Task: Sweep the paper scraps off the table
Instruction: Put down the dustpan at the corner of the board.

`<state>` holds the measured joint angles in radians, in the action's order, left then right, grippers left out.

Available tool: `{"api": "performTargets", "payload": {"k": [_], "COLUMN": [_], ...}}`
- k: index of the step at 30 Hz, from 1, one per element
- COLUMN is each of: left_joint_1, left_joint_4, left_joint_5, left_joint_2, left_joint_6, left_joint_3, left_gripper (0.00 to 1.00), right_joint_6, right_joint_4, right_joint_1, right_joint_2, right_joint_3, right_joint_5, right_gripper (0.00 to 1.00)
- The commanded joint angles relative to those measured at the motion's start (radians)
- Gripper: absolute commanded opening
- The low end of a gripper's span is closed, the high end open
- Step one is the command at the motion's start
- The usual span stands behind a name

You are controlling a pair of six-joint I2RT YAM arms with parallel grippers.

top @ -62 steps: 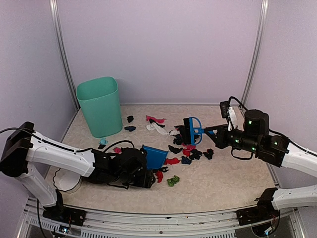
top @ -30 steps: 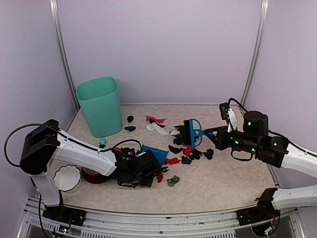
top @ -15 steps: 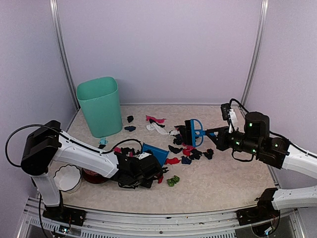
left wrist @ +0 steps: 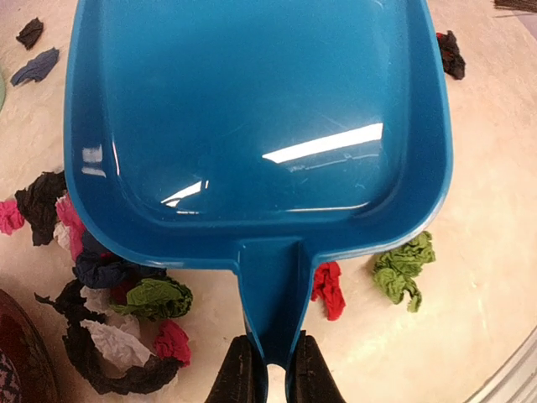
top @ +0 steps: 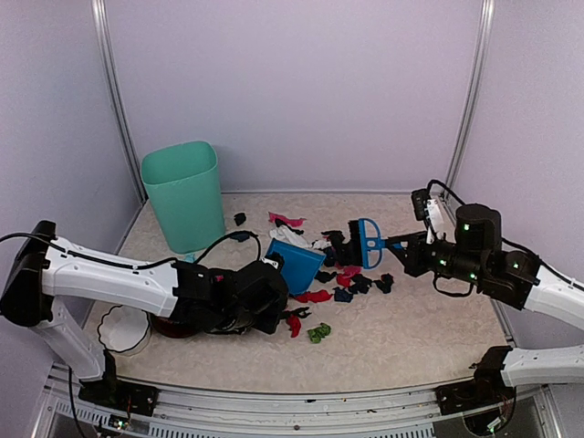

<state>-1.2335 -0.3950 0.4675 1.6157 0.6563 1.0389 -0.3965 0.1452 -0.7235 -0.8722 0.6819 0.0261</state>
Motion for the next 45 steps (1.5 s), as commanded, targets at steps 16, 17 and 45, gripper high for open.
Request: {"api": "performTargets", "payload": {"k": [16,17,45], "left_joint_1": [-0.172,-0.175,-0.113], "left_joint_4": [-0.055,-0.056,-0.172], "left_joint_5": [-0.398,-0.412,-0.41], "left_joint_2": [0.135,0.165,0.589], "left_joint_6": [-0.324,-0.341,-0.475], "left_joint_3": [0.216,0.239,0.683], "left_gripper": [0.0,0.0,0.0], "right_joint_6": [0.019,0.019,-0.024], "right_joint_4": [0.245,0.25,0.199], "right_joint_1": [0.087,0.091,0.218], "right_joint_2": [0.027,0.027,0.023], "right_joint_3": [0.102,0.102,0.0], "right_joint_5": [0.265,0.277,0.282], "right_gripper": [0.0,0.0,0.0]}}
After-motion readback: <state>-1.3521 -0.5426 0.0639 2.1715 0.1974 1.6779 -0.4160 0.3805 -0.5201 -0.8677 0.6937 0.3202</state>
